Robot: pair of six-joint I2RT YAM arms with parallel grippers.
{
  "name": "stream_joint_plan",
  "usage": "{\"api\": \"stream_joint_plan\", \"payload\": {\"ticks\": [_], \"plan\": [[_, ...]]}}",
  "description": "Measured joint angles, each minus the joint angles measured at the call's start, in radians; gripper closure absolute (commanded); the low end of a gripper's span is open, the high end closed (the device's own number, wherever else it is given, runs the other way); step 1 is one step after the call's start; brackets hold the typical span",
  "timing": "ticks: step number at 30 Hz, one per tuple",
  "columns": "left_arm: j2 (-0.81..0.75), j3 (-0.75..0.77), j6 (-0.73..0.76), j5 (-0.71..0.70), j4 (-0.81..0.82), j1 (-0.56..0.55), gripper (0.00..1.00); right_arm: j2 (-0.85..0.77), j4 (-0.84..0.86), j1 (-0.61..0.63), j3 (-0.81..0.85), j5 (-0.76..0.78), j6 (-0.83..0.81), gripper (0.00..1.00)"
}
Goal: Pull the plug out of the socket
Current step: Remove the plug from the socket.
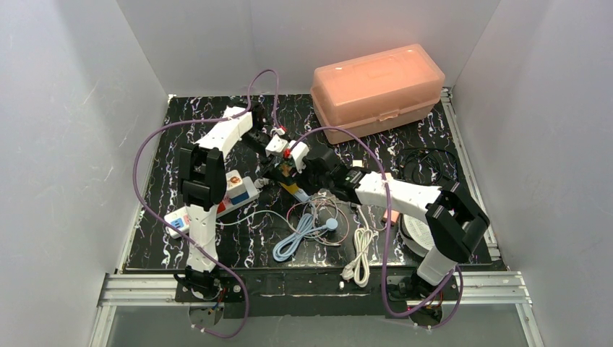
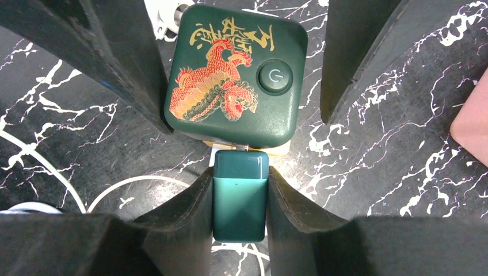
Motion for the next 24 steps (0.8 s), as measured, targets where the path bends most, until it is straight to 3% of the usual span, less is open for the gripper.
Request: {"api": "stream_joint_plan", "payload": {"ticks": [5, 8, 10, 13, 14, 19, 24], "plan": [[0.008, 0.008, -0.014, -0.018, 0.000, -0.036, 0.49, -0.040, 0.153, 0.000, -0.120, 0.018, -0.005, 0.93], [0.009, 0.021, -0.029, -0.046, -0.001, -0.051, 0.63, -0.061, 0.309, 0.001, -0.217, 0.018, -0.009, 0.82], [0.010, 0.026, -0.038, -0.057, -0.002, -0.053, 0.73, -0.064, 0.390, 0.002, -0.257, 0.018, -0.009, 0.69], [0.010, 0.027, -0.044, -0.064, -0.002, -0.053, 0.90, -0.064, 0.474, 0.003, -0.297, 0.018, -0.005, 0.33], [0.010, 0.027, -0.045, -0.062, -0.002, -0.053, 0.92, -0.064, 0.496, 0.003, -0.306, 0.019, -0.004, 0.28], [0.010, 0.027, -0.045, -0.063, -0.002, -0.055, 0.93, -0.060, 0.581, 0.004, -0.310, 0.016, -0.016, 0.23], [0.010, 0.026, -0.044, -0.063, -0.002, -0.056, 1.00, -0.061, 0.610, 0.002, -0.328, 0.003, -0.020, 0.35]]}}
